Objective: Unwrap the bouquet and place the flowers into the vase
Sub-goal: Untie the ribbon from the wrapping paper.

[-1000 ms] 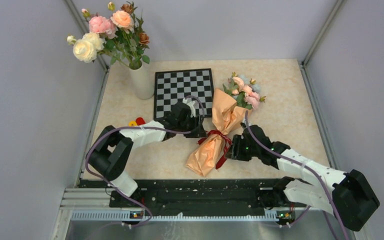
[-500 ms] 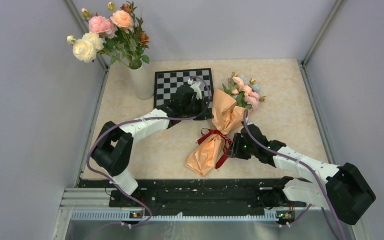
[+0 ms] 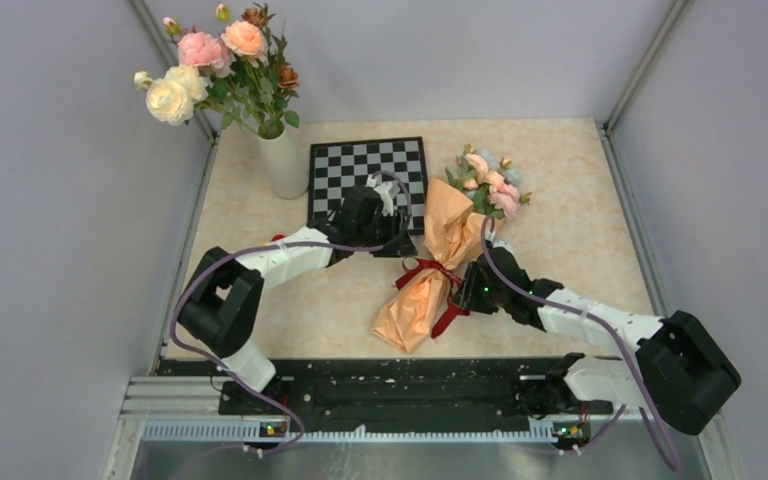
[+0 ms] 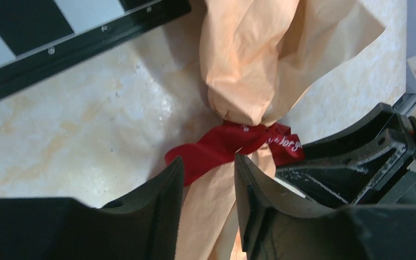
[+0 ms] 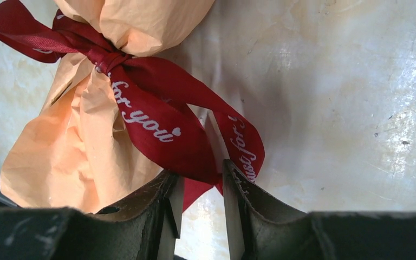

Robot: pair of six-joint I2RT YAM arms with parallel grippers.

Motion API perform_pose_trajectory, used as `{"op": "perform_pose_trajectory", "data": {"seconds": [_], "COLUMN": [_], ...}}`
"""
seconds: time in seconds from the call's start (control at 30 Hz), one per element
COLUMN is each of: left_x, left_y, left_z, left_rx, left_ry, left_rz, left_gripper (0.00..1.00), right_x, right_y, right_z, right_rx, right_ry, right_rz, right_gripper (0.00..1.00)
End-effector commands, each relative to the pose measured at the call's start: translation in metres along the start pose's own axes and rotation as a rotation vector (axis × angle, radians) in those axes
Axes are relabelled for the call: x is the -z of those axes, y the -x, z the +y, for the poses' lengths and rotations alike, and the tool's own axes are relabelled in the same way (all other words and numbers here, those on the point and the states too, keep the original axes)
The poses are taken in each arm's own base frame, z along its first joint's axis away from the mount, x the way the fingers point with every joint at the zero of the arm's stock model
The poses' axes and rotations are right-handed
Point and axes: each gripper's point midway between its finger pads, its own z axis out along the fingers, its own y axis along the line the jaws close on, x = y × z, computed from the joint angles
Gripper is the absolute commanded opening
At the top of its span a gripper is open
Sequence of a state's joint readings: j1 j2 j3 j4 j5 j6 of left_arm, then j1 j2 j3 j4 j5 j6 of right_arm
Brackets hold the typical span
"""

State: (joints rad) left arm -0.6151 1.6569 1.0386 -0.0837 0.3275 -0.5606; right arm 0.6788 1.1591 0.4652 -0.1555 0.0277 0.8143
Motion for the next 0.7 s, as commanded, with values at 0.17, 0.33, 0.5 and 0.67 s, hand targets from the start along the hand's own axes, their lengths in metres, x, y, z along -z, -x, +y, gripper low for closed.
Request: {"op": "perform_pose_trajectory", "data": {"seconds": [0.17,0.33,0.5,0.67], "left_x": [0.011,0.006,0.002,-0.005], "left_y": [-0.009,-0.019,-0.023,-0.027], "left_z": [-0.005,-0.001,0.001,0.001], "left_rx": [0.054,0.079,0.089,0.121], "left_ry": [-0.054,-0.06,-0.067,-0.079], "left_rz": [-0.048,-0.021,-0.014,0.0], "left_gripper": [0.5,0.51,0.49,0.43], "right_x": [-0.008,-0.003,0.003,0.008], "right_y": [0.011,0.013,0.017,0.023], "right_z": [0.011,0.01,0.009,0.01], "right_rx": [0.021,0.034,0.04,0.072], "right_ry": [0.02,0.006,-0.001,-0.019], "right_rz": [-0.04,-0.044,-0.057,-0.06], "right_gripper": [0.24,0.14,0.07,0.01]}}
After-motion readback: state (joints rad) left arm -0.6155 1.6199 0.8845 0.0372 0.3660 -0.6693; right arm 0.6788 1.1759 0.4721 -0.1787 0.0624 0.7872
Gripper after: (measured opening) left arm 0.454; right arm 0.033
